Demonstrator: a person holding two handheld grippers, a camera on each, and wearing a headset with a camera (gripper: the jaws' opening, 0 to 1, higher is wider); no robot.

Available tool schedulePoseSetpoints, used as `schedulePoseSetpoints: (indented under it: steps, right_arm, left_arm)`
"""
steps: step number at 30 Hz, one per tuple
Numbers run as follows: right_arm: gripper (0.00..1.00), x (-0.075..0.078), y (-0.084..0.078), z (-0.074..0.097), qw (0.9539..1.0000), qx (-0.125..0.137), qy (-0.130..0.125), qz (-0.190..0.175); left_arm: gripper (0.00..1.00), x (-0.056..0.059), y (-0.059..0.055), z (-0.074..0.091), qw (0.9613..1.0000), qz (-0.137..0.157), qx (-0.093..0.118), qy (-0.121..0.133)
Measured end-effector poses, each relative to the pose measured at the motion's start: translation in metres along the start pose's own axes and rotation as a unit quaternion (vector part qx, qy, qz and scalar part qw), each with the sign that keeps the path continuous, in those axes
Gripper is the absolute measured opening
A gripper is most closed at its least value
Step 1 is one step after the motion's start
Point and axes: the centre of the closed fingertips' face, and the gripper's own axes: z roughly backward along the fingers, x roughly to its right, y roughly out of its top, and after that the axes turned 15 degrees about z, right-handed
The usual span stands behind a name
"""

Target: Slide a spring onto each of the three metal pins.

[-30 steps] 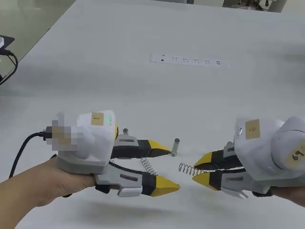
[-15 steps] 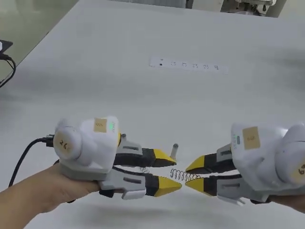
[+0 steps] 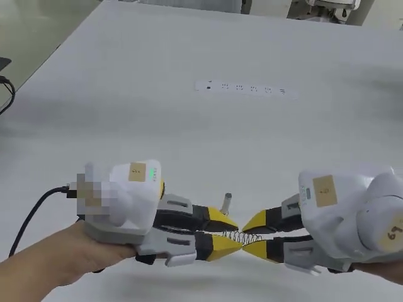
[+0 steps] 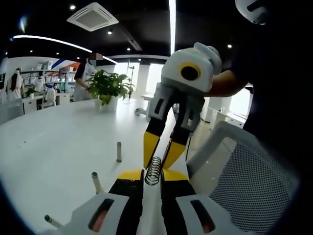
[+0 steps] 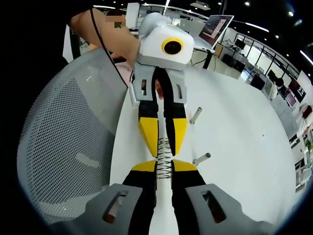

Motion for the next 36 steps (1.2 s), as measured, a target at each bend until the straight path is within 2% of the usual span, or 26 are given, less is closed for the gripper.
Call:
schedulePoseSetpoints:
  steps: [5,15,31,36]
  right_arm:
    - [0.08,0.0017,-0.0001,0.0021,1.0,0.004,-0.003,-0.005]
    - [0.07,0.0019,0.0007,0.0016,1.0,0.007,-0.002,-0.006]
    - [0.09,-0.0013,0.0029,0.0036,0.9996,0.028,-0.004,-0.006]
    - [0.09,-0.0035,-0.0038,0.003,0.9999,0.012,0.001,0.005]
  left_arm:
    - [0.07,0.0013,-0.0007,-0.0002,1.0,-0.001,-0.001,-0.002]
    - [0.03,0.001,-0.0007,0.0012,1.0,-0.004,0.0,-0.002]
    - [0.02,0.006,-0.0007,0.0023,0.9999,0.005,-0.003,-0.012]
    - [0.02,0.0078,0.0018,0.0028,0.9998,0.009,0.001,-0.016]
